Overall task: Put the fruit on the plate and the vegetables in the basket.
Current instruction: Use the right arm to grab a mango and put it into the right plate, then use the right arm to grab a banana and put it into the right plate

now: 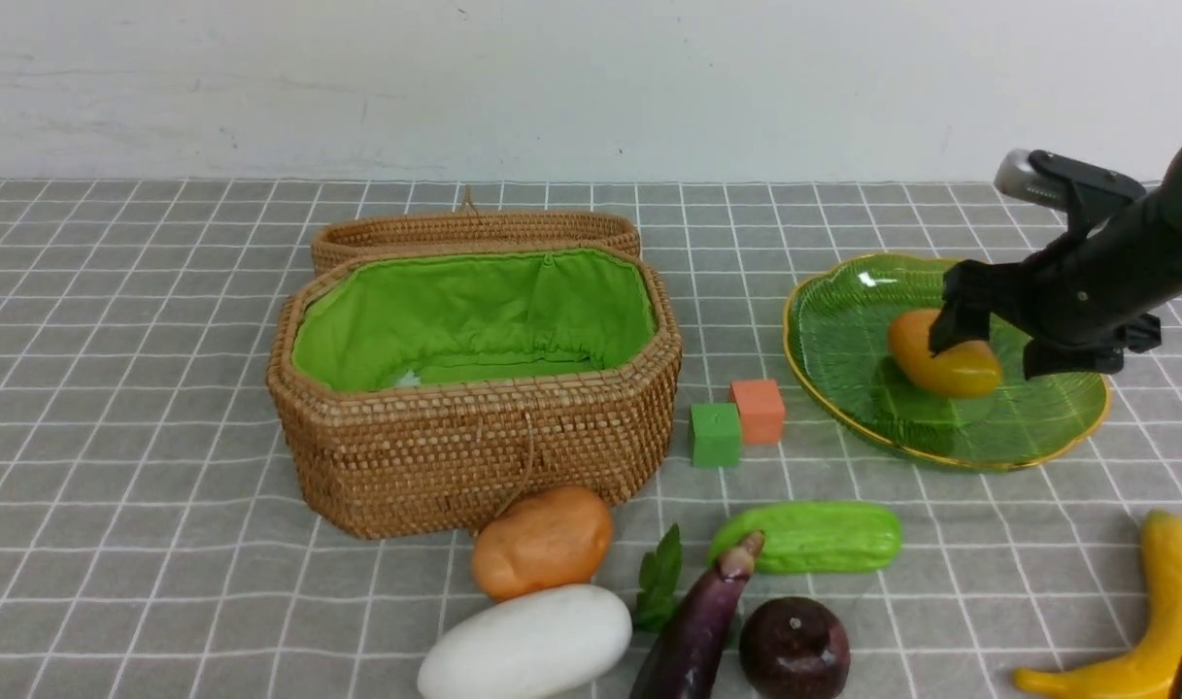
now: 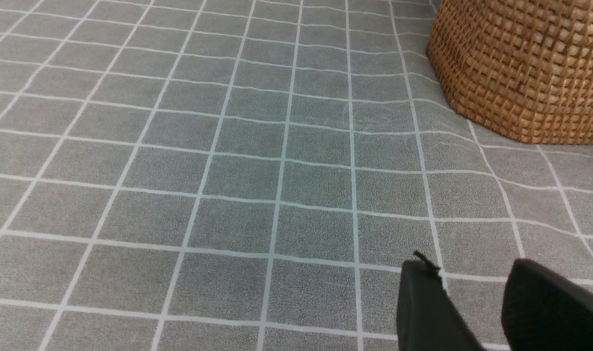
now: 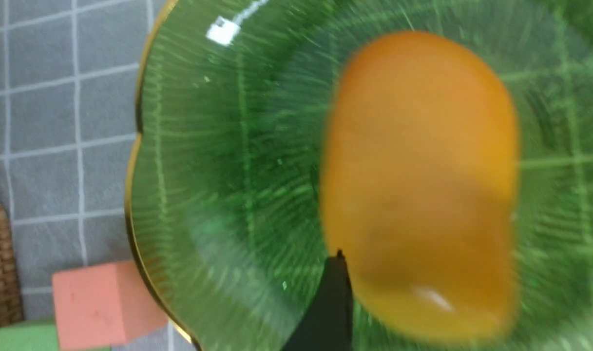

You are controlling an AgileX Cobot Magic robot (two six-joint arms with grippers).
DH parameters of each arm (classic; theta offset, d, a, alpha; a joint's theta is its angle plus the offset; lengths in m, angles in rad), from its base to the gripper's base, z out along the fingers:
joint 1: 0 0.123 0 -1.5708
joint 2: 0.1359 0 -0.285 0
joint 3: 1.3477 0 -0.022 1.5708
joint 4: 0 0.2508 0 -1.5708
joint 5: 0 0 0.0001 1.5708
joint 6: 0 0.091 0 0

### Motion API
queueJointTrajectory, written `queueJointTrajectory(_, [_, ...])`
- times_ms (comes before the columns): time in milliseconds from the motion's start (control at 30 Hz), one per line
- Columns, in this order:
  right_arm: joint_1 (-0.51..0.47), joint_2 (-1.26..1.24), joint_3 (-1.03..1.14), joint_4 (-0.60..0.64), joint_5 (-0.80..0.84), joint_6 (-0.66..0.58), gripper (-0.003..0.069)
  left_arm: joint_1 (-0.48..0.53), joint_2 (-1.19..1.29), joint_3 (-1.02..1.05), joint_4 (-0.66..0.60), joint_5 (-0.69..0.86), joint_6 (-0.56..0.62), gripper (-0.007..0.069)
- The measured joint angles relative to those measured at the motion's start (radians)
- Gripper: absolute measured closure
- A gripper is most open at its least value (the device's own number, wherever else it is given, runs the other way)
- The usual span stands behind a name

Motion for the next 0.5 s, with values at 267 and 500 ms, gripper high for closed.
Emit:
queueJointTrajectory(267, [0.000,-0.212,0.157,-0.371,0.193,0.534,0.0016,0.000,0.000,0.000,0.000,0.000,0.000,0.0386])
queueJointTrajectory(500, [-0.045,-0.293,0.519,-0.408,0.040,0.653,0.0081,0.000,0.000,0.000,0.000,0.000,0.000,0.0386])
